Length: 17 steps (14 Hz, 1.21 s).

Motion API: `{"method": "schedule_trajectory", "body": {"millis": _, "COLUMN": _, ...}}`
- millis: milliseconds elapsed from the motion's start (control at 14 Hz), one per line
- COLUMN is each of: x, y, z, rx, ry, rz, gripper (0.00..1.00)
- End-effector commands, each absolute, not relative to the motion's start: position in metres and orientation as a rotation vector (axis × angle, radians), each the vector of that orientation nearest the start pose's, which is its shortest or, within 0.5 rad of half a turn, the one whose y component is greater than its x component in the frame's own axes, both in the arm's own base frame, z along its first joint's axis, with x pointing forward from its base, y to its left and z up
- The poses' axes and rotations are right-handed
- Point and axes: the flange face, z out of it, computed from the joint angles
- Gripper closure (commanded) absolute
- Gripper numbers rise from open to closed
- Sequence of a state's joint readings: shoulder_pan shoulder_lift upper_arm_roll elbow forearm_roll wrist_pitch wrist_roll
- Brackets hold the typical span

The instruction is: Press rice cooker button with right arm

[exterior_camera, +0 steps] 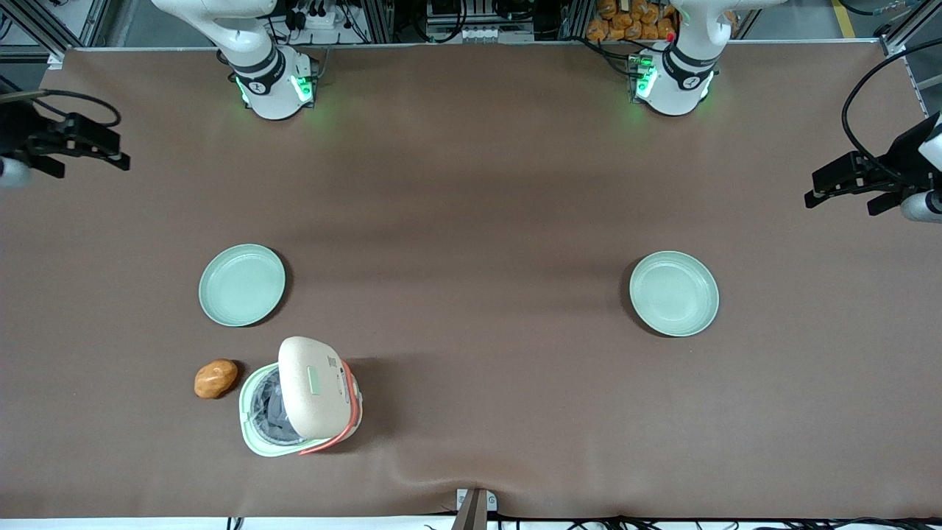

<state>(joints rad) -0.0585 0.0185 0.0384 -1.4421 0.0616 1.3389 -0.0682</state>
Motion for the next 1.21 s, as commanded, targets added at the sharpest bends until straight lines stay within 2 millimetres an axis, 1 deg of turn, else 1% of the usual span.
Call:
{"method": "schedule_trajectory", "body": {"millis": 0, "x": 0.529, "y": -0.016, "z": 0.654, "rx": -3.079, "ry": -0.044, "rz": 0.194, "gripper": 0.0}}
{"method": "schedule_trajectory", "body": {"millis": 143, "x": 0.529, "y": -0.017, "z": 0.652, "rx": -3.084, "ry": -0.035, "rz": 0.2, "gripper": 0.0}}
{"method": "schedule_trajectory", "body": {"millis": 429, "x": 0.531, "y": -0.011, "z": 0.652, "rx": -3.1, "ry": -0.051, "rz": 0.193, "gripper": 0.0}}
{"method": "schedule_trajectory", "body": {"millis": 500, "x": 0.532, "y": -0.006, "z": 0.651, "rx": -3.101, "ry": -0.062, "rz": 0.198, "gripper": 0.0}}
{"method": "schedule_trajectory", "body": {"millis": 571, "x": 0.532, "y": 0.003, "z": 0.651, "rx": -3.1, "ry": -0.081, "rz": 0.199, "gripper": 0.0}}
{"method": "schedule_trajectory", "body": {"millis": 786, "x": 0.533, "y": 0.014, "z": 0.652, "rx": -3.106, "ry": -0.013, "rz": 0.192, "gripper": 0.0}}
{"method": "schedule_trajectory", "body": {"millis": 1000, "x": 0.533, "y": 0.013, "z": 0.652, "rx": -3.109, "ry": -0.003, "rz": 0.194, "gripper": 0.0}}
{"method": "schedule_trajectory", "body": {"millis": 1143, "x": 0.533, "y": 0.009, "z": 0.652, "rx": -3.109, "ry": 0.009, "rz": 0.194, "gripper": 0.0}}
